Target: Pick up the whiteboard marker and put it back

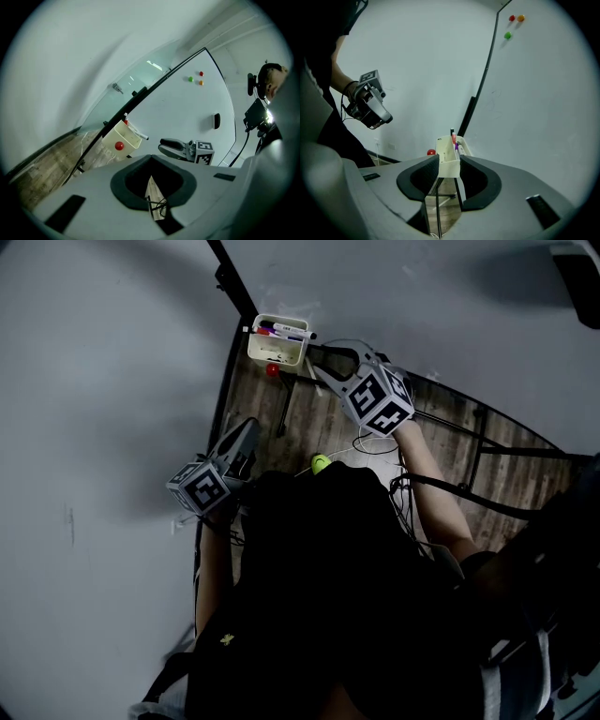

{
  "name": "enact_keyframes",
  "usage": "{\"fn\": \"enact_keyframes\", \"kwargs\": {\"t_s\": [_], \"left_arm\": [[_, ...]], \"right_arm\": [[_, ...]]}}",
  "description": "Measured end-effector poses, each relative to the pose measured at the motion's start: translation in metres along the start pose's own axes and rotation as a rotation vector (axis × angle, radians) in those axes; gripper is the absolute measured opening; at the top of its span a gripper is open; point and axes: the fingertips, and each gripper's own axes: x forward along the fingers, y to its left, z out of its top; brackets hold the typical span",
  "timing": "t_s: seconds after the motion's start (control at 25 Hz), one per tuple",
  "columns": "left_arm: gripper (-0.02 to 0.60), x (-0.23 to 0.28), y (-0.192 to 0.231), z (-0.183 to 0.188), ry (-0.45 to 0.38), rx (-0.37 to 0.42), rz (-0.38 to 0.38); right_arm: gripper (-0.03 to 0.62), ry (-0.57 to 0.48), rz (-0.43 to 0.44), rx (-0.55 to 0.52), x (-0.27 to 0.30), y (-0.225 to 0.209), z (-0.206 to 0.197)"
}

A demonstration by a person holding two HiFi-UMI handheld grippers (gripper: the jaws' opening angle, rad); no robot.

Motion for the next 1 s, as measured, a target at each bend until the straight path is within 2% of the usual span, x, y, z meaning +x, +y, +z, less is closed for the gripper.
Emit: {"fn": "enact_keyframes", "kwargs": {"t_s": [0.2, 0.4, 0.92, 0.96, 1.0], "left_arm": [[0.032, -0.008, -0.010, -0.016, 0.054, 0.022, -0.021], [0.032, -0.030, -0.020, -0.031, 0.065, 0.018, -0.049], [0.032, -0.109, -0.021, -0.051, 0.023, 0.029, -0.077], [0.032, -0.114, -0.023, -0.053, 0.025, 0.030, -0.082], [0.032, -0.120, -0.025, -0.056, 0.028, 0.031, -0.087]], "right_arm": [[0.130, -0.006, -0.010, 0.024, -0.011, 0.021, 0.004], [0.130, -0.004, -0.037, 0.034, -0.025, 0.045, 0.011], [0.120, 0.007, -0.080, 0.082, -0.056, 0.121, 0.034], [0.102, 0.007, -0.089, 0.086, -0.060, 0.127, 0.036], [0.046, 0.007, -0.102, 0.091, -0.064, 0.132, 0.038]]}}
